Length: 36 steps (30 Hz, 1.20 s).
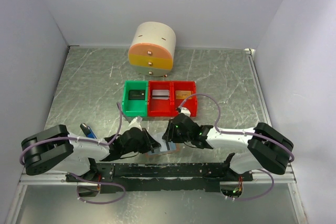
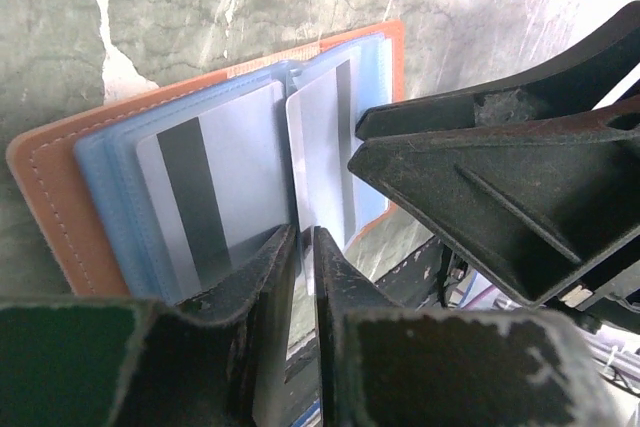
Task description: Take the credit cards out of the card holder
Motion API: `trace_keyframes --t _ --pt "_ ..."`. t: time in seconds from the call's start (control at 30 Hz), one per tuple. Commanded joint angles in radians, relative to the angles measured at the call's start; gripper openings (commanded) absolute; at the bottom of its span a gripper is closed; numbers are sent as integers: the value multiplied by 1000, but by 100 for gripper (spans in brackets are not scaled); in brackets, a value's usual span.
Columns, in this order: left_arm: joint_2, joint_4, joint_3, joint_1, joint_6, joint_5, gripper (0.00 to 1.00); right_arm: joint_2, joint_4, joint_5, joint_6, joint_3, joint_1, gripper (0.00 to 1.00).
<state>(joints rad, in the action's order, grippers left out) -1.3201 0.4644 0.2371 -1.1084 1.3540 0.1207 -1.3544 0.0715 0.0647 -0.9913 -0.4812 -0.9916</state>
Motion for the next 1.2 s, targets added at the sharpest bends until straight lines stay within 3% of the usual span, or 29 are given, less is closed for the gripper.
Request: trace_keyframes --t 0.0,0.17,0.3,0.47,0.67,1.17 --pt "-27 104 -19 -7 54 24 24 -15 -55 -34 -14 42 -1 40" --pt "-70 183 -21 -7 47 -2 20 -11 -41 -42 -14 55 -2 40" --pt "-81 157 -10 -8 43 -8 7 -12 -70 -16 -19 50 0 40" --pt "22 -9 -28 -8 40 43 7 -9 -77 -8 -16 49 16 40" --pt "121 -76 -84 -8 53 72 8 -1 -88 -11 -6 41 21 40" --pt "88 -90 -40 -8 20 54 13 82 -74 -73 90 -31 20 41"
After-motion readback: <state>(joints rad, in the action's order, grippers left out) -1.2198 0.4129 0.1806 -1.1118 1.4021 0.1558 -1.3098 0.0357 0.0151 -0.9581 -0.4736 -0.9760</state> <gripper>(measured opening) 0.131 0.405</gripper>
